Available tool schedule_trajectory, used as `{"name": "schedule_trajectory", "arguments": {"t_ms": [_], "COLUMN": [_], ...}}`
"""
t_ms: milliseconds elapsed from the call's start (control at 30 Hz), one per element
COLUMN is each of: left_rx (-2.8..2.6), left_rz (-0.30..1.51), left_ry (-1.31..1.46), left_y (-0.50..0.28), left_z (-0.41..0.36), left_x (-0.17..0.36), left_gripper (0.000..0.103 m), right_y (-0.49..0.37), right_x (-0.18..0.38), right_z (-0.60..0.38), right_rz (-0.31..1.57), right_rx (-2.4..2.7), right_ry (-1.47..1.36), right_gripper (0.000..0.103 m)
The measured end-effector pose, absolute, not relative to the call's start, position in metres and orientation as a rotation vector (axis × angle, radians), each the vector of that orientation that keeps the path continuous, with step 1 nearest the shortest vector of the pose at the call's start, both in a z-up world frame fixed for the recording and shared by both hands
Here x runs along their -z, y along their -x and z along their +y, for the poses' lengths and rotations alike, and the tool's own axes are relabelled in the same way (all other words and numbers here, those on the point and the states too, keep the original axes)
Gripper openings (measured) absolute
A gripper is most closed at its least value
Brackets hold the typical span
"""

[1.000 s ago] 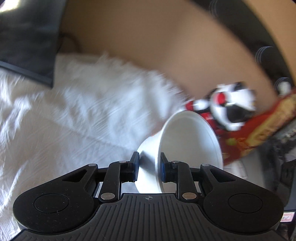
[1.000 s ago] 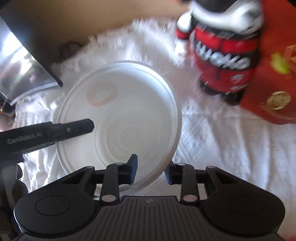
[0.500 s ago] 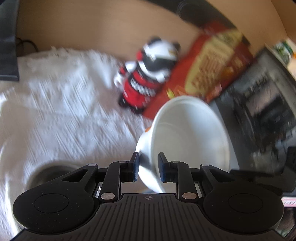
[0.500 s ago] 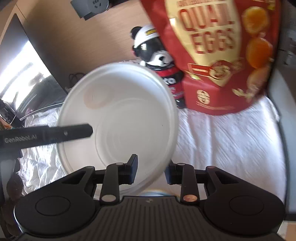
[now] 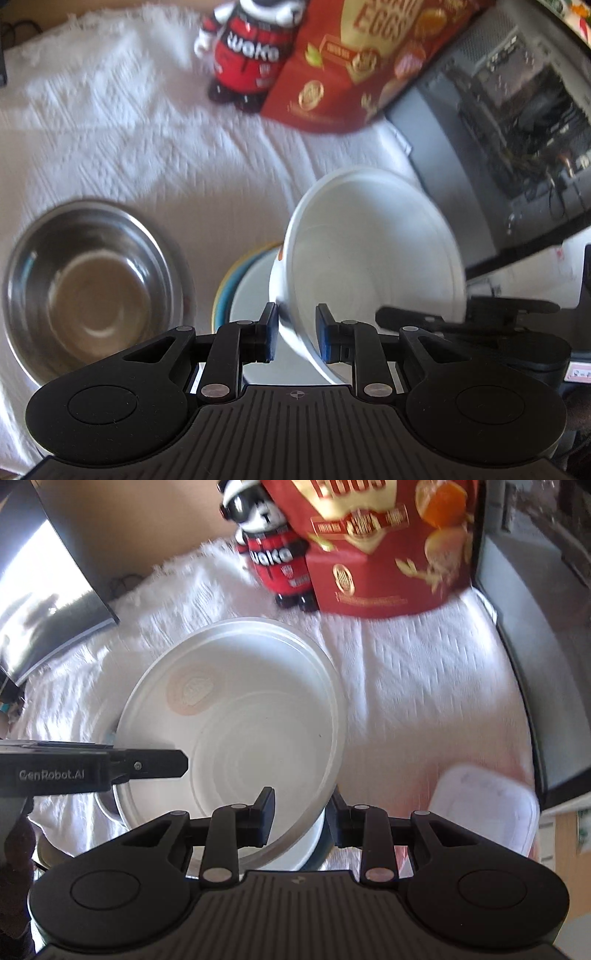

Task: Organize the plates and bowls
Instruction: 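Lower the white bowl into the blue bowl and open the left gripper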

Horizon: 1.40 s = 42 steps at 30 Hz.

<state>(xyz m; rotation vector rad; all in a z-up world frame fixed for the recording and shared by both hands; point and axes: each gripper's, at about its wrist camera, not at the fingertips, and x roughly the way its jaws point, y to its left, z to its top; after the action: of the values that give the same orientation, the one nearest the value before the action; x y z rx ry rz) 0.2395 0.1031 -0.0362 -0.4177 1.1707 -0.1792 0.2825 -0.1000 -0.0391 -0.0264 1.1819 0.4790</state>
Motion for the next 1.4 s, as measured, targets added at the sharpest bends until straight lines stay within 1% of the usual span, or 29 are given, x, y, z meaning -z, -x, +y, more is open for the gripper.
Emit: {"name": "schedule_trajectory", "arguments": {"t_ms": [233, 700, 1167, 1400], "left_rx": [0.168, 0.142, 0.161, 0.122], "left_rz": [1.198, 1.136, 1.155, 1.176], "left_ry": [0.448, 0.553, 0.56, 0.535], "left_y": [-0.238, -0.238, -0.25, -0.257], "left_z": [0.109, 0.142, 0.14, 0.14], "left_x": [0.046, 0.024, 0.029, 0.041], "left_gripper": [0.02, 0.02, 0.02, 0.019], "right_y": [-0.277, -0.285, -0.29, -0.294], "right_x": [0.05, 0.041, 0.043, 0.045], "right_z": [-0.1, -0.093, -0.1, -0.092], "right_rz": [1.199, 1.161, 1.153, 1.143], "right_rx": [-0.466, -0.494, -0.456, -0.444], "right_ry": [0.038, 0.02, -0.008, -0.004], "right_gripper": [0.03, 0.03, 0.03, 0.03]}}
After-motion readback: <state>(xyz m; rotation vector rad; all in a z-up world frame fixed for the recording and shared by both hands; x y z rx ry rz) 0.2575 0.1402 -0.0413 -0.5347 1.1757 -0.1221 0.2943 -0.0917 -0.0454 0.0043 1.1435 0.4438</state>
